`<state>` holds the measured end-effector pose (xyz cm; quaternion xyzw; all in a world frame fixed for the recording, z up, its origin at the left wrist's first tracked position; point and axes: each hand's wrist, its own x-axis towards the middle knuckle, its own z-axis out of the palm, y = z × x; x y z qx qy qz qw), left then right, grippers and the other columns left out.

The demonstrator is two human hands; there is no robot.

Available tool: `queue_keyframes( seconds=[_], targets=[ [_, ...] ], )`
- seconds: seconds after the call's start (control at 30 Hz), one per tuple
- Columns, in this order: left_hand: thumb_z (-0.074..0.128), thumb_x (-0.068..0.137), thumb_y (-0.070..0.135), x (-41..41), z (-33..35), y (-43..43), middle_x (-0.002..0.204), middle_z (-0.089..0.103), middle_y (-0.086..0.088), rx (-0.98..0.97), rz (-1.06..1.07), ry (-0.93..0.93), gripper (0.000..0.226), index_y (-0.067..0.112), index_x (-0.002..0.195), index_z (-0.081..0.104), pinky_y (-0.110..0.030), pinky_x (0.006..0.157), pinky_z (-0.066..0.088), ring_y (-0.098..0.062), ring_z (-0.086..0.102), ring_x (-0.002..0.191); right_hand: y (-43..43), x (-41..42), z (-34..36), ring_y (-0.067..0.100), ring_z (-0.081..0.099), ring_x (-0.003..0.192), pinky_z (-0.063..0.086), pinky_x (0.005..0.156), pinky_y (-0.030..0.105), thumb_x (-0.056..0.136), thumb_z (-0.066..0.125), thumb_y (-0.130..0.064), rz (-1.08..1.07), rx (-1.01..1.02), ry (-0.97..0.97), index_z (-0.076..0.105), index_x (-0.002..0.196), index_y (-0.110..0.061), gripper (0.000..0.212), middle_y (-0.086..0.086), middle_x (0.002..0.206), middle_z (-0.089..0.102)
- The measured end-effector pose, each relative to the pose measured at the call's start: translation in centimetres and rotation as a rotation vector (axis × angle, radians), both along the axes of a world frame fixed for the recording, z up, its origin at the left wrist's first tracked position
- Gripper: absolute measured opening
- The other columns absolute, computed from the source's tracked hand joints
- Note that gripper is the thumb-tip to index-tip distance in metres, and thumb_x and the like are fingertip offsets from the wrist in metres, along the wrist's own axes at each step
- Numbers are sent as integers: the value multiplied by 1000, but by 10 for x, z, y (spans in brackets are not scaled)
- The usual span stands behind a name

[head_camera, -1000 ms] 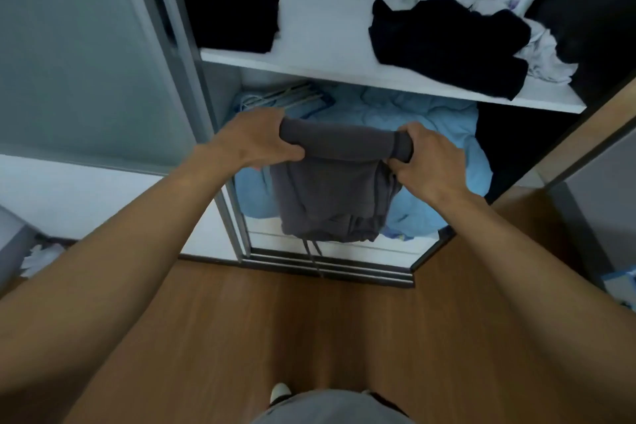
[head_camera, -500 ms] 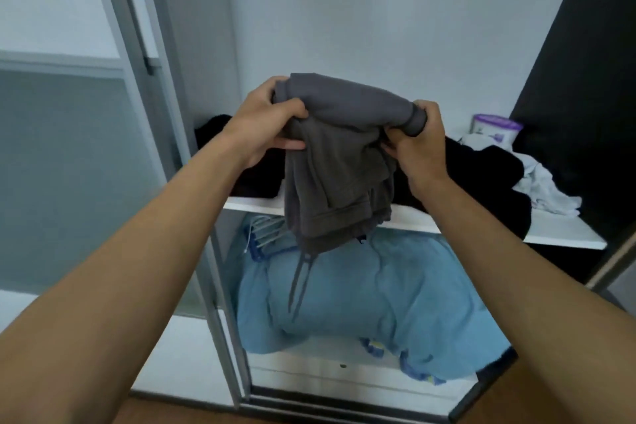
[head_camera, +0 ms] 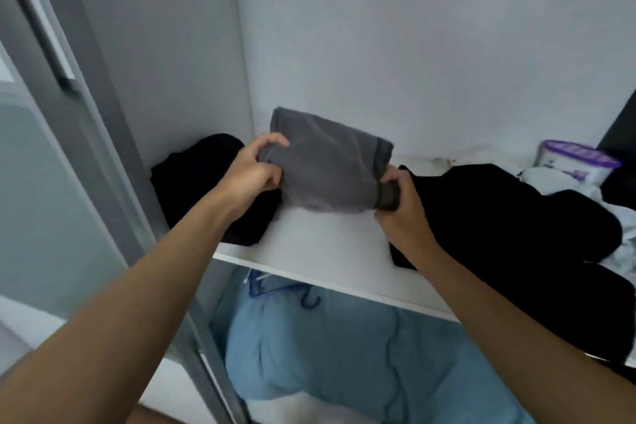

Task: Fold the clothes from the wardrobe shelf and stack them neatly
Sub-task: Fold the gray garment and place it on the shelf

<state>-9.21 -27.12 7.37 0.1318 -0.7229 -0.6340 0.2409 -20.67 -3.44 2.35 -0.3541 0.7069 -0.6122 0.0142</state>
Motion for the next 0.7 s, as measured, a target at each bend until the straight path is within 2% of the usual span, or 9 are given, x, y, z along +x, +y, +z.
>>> queue_keyframes(
  seconds=[0.1,0.17,0.2,0.3,0.43,0.5,0.57,0.6,0.7],
  targets=[
    [65,56,34,7,-49,-3,110,66,-5,63,-22,-462,38,26,92,71,-32,70,47,-21,60,88,16,-18,-45,15,53,71,40,56,18,86,53,3,11,407,-203,61,87,-14,19,7,87,59],
    [76,58,59,-5,-59,-8,105,69,2,-75,78,-543,53,28,100,66,-30,71,47,-14,64,88,11,-36,-42,15,59,78,44,61,18,91,58,-15,-131,350,-231,64,94,-14,6,4,88,64],
    [77,59,65,-13,-59,-8,101,66,7,-176,138,-541,60,28,104,61,-28,70,45,-9,62,87,5,-45,-38,14,61,84,46,67,21,91,62,-25,-178,331,-230,62,100,-14,15,1,93,65],
    [79,74,49,-34,-58,-4,95,50,18,-440,182,-565,57,25,114,48,-22,71,38,0,51,85,-15,-58,-31,13,61,93,48,76,27,84,69,-48,-163,464,-251,58,112,-17,43,-6,102,61],
    [71,80,25,-45,-61,-7,93,55,14,-623,225,-507,32,30,103,50,-31,88,46,-17,58,98,-26,-66,-34,7,65,80,47,59,14,86,75,-25,-62,383,-440,69,106,-11,25,2,102,71],
    [67,83,15,-52,-54,-10,99,59,15,-592,242,-293,28,31,100,53,-17,90,44,-11,58,98,-30,-73,-26,6,67,80,50,62,15,86,73,-18,-59,281,-344,70,98,-17,12,1,98,73],
    [65,86,8,-62,-39,-16,100,57,21,-490,311,-107,29,32,99,54,2,80,37,-1,56,93,-38,-86,-7,4,65,76,51,63,16,86,71,-19,-132,143,-213,68,88,-21,5,-3,90,72],
    [64,87,6,-68,-31,-21,99,57,20,-429,354,-62,29,32,99,55,3,76,37,0,56,91,-43,-95,2,4,63,72,50,62,17,86,71,-20,-180,69,-191,68,85,-21,4,-3,86,71],
    [62,87,6,-84,-22,-38,108,61,5,-518,373,-290,27,22,108,59,-14,85,45,-15,60,100,-62,-127,16,14,60,72,47,60,25,87,69,-23,-259,114,-289,66,86,-18,6,4,86,67]
  ],
)
